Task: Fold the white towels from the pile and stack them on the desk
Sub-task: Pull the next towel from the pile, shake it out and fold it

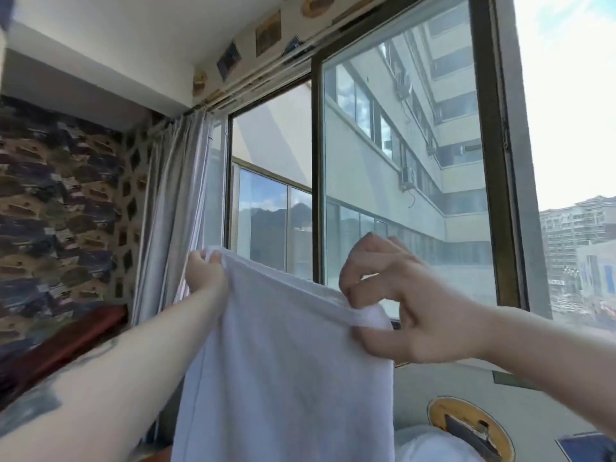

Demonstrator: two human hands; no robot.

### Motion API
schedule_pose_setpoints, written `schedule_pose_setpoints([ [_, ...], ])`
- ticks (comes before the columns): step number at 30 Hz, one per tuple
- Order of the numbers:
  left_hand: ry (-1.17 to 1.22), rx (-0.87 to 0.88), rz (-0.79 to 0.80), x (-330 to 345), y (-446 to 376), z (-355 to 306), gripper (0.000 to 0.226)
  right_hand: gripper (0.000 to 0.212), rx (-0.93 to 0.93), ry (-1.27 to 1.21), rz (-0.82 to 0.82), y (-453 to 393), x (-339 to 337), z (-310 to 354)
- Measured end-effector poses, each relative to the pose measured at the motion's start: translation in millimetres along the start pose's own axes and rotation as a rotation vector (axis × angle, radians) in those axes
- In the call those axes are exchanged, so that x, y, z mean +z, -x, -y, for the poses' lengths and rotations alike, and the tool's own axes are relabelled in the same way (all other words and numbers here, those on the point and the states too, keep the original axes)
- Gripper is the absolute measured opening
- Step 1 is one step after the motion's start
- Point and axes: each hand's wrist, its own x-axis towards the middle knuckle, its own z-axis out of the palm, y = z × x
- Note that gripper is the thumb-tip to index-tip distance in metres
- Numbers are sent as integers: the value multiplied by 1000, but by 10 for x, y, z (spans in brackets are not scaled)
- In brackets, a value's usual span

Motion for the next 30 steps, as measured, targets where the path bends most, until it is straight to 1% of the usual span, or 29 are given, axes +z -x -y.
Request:
schedule_pose_setpoints([
  [2,48,-47,0,87,116,-4,20,18,-26,-93,37,-89,62,200],
  [4,89,-86,4,148,211,9,25,28,19,-220,105,-76,136,314],
  [6,90,-108,27,156,258,57,26,38,78,-357,210,-7,241,401],
  [7,73,-98,48,155,266,78,27,39,102,-370,258,37,304,427],
  [8,49,-77,76,154,267,99,29,36,124,-345,300,76,370,440],
  [11,11,-5,152,150,259,136,32,19,218,-229,413,146,526,442],
  [12,34,-3,161,147,248,152,30,18,232,-171,449,159,561,432],
  [14,99,-35,163,120,221,173,27,24,209,-42,516,172,574,437],
  [16,119,-46,189,66,161,223,24,23,160,-28,549,180,528,476],
  [18,135,-44,257,3,94,282,24,21,86,-32,516,183,457,526],
  [22,184,-51,386,-104,50,354,18,25,-2,156,423,236,389,656],
  [23,197,-57,403,-135,58,359,19,25,-16,226,386,269,371,681],
  [25,211,-59,419,-211,72,351,24,25,-62,369,226,334,385,656],
  [28,157,8,445,-378,78,311,29,30,-146,533,81,456,357,521],
  [30,51,111,487,-504,87,304,29,29,-148,589,47,554,324,402],
])
